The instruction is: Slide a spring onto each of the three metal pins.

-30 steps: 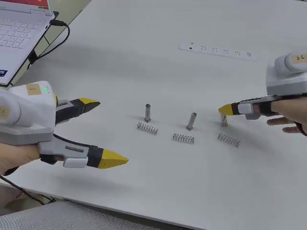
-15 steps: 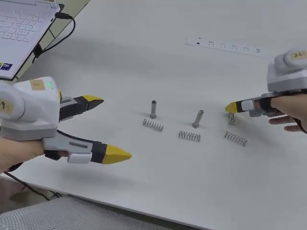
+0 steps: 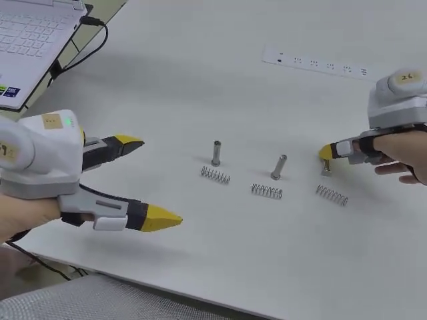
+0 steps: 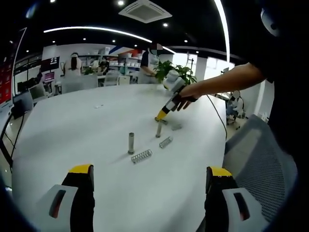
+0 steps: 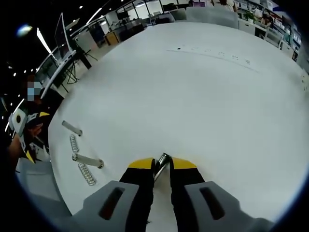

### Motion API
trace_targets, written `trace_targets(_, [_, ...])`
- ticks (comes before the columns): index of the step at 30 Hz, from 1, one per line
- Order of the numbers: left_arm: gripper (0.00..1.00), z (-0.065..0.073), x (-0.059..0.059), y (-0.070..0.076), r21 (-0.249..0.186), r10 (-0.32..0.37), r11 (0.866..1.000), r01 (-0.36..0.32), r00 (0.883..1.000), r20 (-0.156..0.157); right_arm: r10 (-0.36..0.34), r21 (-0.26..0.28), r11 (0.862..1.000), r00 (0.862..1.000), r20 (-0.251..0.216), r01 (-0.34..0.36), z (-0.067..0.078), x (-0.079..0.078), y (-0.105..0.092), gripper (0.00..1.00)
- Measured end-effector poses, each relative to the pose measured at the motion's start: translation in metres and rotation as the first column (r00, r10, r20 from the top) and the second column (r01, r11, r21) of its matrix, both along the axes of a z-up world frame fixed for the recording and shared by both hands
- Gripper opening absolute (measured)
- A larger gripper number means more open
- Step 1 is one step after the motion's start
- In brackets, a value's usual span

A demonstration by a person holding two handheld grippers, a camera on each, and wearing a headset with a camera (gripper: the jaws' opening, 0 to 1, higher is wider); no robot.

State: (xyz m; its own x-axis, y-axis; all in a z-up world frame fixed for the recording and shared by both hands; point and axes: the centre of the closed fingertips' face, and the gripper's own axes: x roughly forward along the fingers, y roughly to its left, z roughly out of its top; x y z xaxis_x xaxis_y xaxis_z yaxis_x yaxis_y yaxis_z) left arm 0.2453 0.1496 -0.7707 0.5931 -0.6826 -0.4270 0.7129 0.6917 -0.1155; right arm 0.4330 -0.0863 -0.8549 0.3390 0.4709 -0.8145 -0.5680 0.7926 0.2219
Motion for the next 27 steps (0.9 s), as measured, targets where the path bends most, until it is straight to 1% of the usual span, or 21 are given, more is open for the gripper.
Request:
trace_targets(3, [0.94,0.001,0.003,-0.002,-0.004,-0.003,1.000,0.003,1.000,0.002,0.009,-0.015,1.000,1.000,0.006,-0.009,0.000,0.000,0.001,0.10])
trace_targets(6, [0.93,0.002,0.004,-0.003,-0.006,-0.002,1.000,0.002,1.000,0.005,0.039,-0.053,0.998,0.999,0.021,-0.038,-0.001,0.000,0.001,0.09])
trace_targets(11, [0.93,0.001,0.005,-0.003,-0.005,0.005,1.000,-0.005,1.000,0.005,0.034,-0.070,0.997,0.999,0.036,-0.031,-0.001,0.001,0.001,0.08])
trace_targets(13, [0.93,0.000,0.004,-0.002,-0.004,0.004,1.000,-0.004,1.000,0.001,0.042,-0.075,0.996,0.998,0.042,-0.039,-0.001,0.000,0.002,0.08])
trace_targets(15, [0.93,-0.001,0.003,-0.001,-0.001,0.006,1.000,-0.006,1.000,-0.001,0.056,-0.085,0.995,0.998,0.041,-0.052,-0.001,-0.006,0.003,0.07])
trace_targets(17, [0.93,-0.001,0.003,-0.001,-0.002,0.008,1.000,-0.008,1.000,-0.003,0.075,-0.107,0.992,0.996,0.056,-0.068,0.003,-0.013,0.003,0.06])
trace_targets(22, [0.93,-0.001,0.002,-0.001,-0.002,0.008,1.000,-0.008,1.000,-0.004,0.076,-0.105,0.992,0.995,0.060,-0.069,0.010,-0.026,0.004,0.06])
trace_targets(27, [0.93,-0.002,0.000,-0.002,0.000,0.006,1.000,-0.006,1.000,-0.007,0.083,-0.100,0.992,0.995,0.061,-0.077,0.013,-0.033,0.004,0.05])
